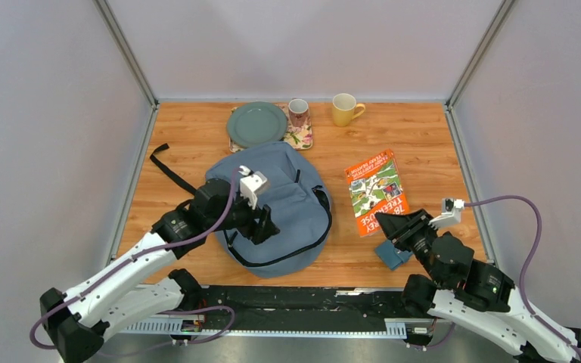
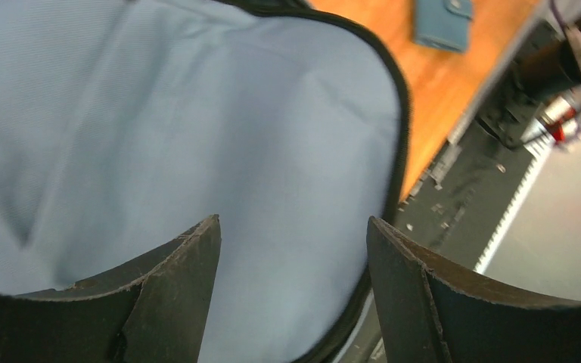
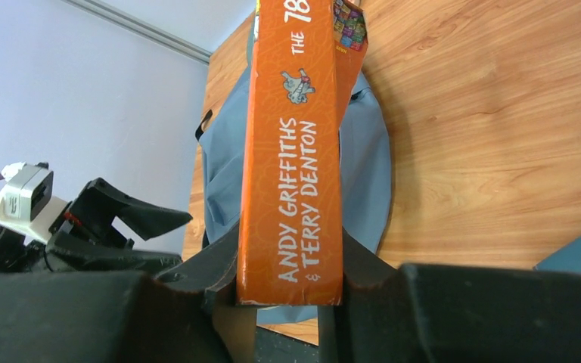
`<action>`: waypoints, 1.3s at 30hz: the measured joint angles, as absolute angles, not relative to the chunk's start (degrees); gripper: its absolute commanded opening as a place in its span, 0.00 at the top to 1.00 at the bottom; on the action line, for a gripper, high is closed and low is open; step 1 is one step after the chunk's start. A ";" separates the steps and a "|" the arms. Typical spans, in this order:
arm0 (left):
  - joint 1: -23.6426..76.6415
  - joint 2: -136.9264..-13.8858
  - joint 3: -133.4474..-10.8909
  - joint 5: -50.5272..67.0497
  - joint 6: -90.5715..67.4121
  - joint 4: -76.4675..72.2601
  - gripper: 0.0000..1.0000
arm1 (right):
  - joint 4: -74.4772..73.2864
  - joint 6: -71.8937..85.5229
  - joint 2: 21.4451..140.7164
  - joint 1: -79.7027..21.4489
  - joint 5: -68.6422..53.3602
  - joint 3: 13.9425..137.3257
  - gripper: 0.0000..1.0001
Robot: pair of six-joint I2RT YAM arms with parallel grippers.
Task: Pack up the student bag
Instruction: Place the book in the student bag.
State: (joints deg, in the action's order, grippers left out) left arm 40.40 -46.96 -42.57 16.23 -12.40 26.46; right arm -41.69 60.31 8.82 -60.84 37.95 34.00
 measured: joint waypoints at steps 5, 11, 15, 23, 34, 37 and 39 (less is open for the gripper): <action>49.39 -50.54 -42.70 16.43 -12.01 25.06 0.23 | -43.55 60.86 8.51 -60.84 38.41 34.02 1.00; 55.00 -54.54 -42.50 14.39 -12.49 23.62 0.24 | -44.01 61.54 8.56 -60.84 38.46 34.02 1.00; 57.12 -54.76 -40.95 13.17 -13.17 21.50 0.24 | -43.99 62.15 8.67 -60.84 38.11 34.00 1.00; 60.55 -56.80 -40.64 9.65 -13.52 19.86 0.25 | -43.64 63.20 10.02 -60.84 36.73 33.36 1.00; 64.97 -61.21 -40.64 1.91 -13.39 19.53 0.44 | -42.52 63.64 11.38 -60.84 34.85 32.84 1.00; 65.01 -61.23 -40.64 1.30 -13.47 18.83 0.60 | -42.54 63.64 11.38 -60.84 34.79 32.84 1.00; 65.14 -61.32 -40.64 1.10 -13.41 18.33 0.64 | -42.57 63.66 11.38 -60.84 34.79 32.82 1.00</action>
State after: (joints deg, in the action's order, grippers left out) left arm 65.14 -61.32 -40.64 1.10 -13.41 18.33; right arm -42.57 63.66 11.38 -60.84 34.79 32.82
